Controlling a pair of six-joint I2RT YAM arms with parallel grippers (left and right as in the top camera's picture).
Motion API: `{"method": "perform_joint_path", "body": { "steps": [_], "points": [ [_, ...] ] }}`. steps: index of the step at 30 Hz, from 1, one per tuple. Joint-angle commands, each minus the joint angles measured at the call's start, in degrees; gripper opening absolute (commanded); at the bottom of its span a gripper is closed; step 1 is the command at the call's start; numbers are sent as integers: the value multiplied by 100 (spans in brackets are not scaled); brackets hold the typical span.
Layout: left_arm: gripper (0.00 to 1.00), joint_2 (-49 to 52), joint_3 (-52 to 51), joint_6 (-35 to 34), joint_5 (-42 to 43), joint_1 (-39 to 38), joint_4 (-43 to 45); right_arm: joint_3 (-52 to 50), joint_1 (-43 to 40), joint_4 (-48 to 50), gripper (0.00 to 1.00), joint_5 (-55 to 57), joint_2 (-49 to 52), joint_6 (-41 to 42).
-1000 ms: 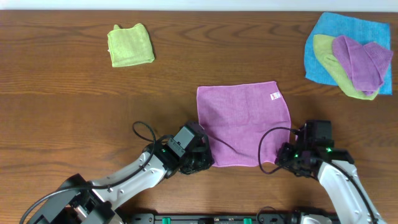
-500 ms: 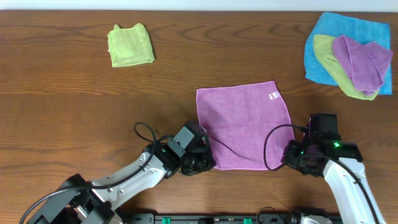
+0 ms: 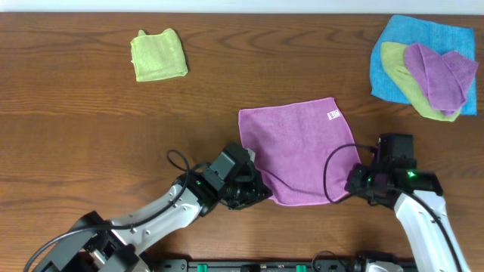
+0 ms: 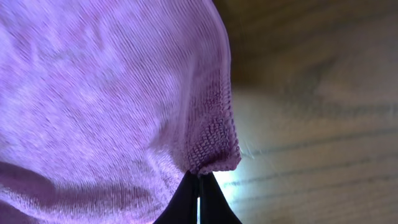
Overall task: Fold the cloth
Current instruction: 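Lift the bottom edge with both grippers and fold it up toward the top edge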
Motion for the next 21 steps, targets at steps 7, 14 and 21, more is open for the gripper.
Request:
{"method": "perform_joint_path", "body": {
  "steps": [7, 14, 21],
  "points": [
    [6, -74, -31, -20, 323, 1010, 48, 284, 59, 9, 2, 96, 35, -85],
    [6, -74, -31, -24, 273, 1266, 188, 330, 59, 323, 2, 68, 35, -85],
    [6, -74, -31, -26, 168, 1462, 411, 328, 66, 1123, 1, -487, 35, 33]
  ]
}}
